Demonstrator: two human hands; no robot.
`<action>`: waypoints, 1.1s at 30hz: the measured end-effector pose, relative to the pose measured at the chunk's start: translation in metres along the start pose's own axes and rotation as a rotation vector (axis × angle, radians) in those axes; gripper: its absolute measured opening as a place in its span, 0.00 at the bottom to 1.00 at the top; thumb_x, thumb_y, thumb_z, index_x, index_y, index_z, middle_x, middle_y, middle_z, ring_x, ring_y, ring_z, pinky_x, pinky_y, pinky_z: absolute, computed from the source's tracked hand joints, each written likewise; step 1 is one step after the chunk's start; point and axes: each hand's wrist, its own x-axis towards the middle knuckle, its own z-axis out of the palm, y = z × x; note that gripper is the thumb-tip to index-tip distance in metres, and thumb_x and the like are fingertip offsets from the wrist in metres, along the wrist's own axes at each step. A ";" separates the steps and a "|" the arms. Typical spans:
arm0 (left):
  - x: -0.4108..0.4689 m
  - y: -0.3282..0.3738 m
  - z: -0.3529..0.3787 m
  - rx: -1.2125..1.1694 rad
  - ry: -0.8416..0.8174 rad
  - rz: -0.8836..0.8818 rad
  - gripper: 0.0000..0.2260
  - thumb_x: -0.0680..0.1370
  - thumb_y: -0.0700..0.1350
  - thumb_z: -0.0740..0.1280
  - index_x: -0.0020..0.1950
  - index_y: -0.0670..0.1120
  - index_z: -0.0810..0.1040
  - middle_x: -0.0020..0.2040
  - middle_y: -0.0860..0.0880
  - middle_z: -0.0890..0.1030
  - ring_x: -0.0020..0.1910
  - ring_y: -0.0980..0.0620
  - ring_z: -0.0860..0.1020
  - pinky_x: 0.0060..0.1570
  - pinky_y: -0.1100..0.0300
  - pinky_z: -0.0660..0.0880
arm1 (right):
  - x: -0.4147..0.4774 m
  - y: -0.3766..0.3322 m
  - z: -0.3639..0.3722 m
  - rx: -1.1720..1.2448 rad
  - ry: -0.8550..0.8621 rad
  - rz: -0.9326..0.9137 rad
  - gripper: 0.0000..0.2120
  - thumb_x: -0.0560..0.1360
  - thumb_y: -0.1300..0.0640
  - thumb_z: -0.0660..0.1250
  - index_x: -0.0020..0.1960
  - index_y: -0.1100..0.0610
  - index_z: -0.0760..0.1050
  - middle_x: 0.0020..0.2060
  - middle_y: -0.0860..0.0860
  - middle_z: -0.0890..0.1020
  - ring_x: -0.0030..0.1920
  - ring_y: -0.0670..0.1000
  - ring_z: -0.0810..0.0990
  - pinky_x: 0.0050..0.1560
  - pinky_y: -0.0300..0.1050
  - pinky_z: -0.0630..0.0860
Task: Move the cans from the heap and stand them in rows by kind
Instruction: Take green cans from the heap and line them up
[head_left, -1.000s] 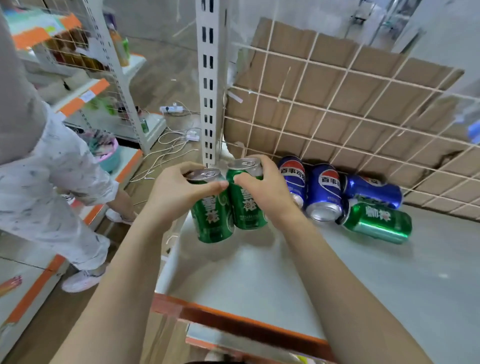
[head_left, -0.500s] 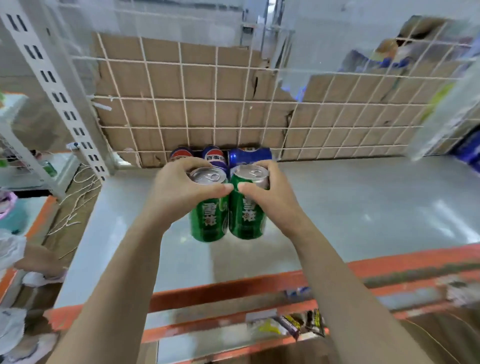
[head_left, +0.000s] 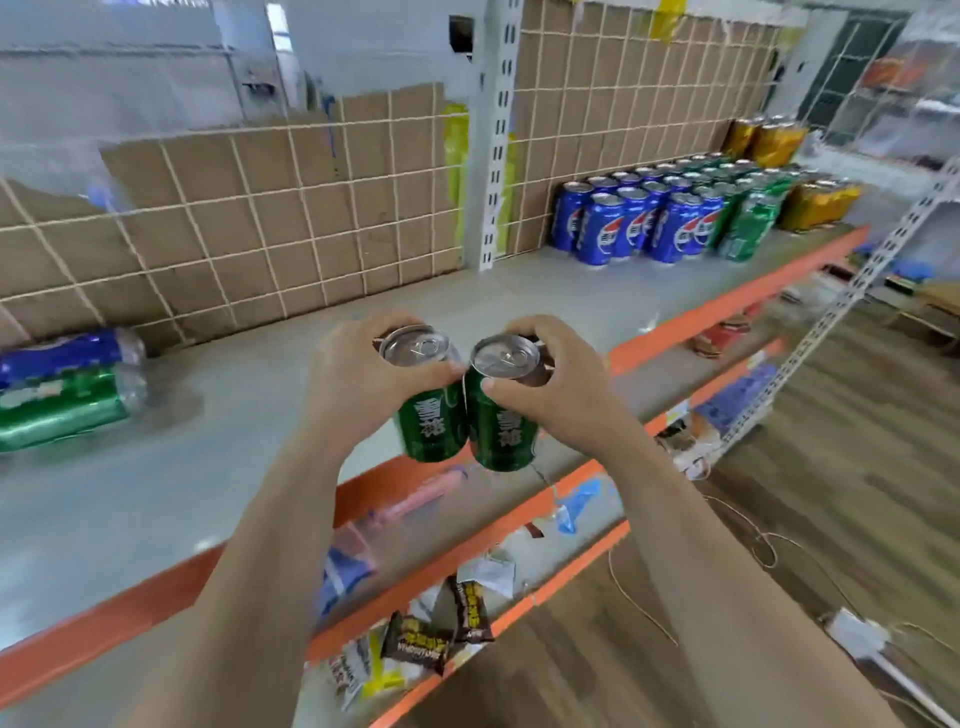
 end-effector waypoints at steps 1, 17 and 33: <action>0.004 0.009 0.018 -0.015 -0.026 0.001 0.15 0.56 0.58 0.76 0.39 0.57 0.79 0.38 0.58 0.82 0.39 0.62 0.78 0.41 0.64 0.73 | -0.002 0.012 -0.017 -0.007 0.023 0.019 0.16 0.60 0.48 0.71 0.46 0.46 0.71 0.44 0.44 0.77 0.45 0.43 0.76 0.49 0.40 0.73; 0.129 0.107 0.272 0.068 -0.374 0.188 0.15 0.60 0.60 0.75 0.39 0.53 0.81 0.38 0.54 0.82 0.43 0.54 0.79 0.47 0.48 0.77 | 0.027 0.173 -0.229 -0.039 0.341 0.230 0.21 0.61 0.48 0.71 0.52 0.54 0.75 0.48 0.51 0.80 0.49 0.50 0.78 0.51 0.44 0.75; 0.302 0.181 0.466 0.113 -0.417 0.287 0.22 0.57 0.62 0.78 0.46 0.53 0.82 0.44 0.51 0.76 0.45 0.56 0.73 0.38 0.67 0.65 | 0.161 0.320 -0.393 -0.120 0.362 0.259 0.14 0.66 0.57 0.74 0.49 0.50 0.75 0.48 0.52 0.78 0.44 0.47 0.77 0.40 0.29 0.69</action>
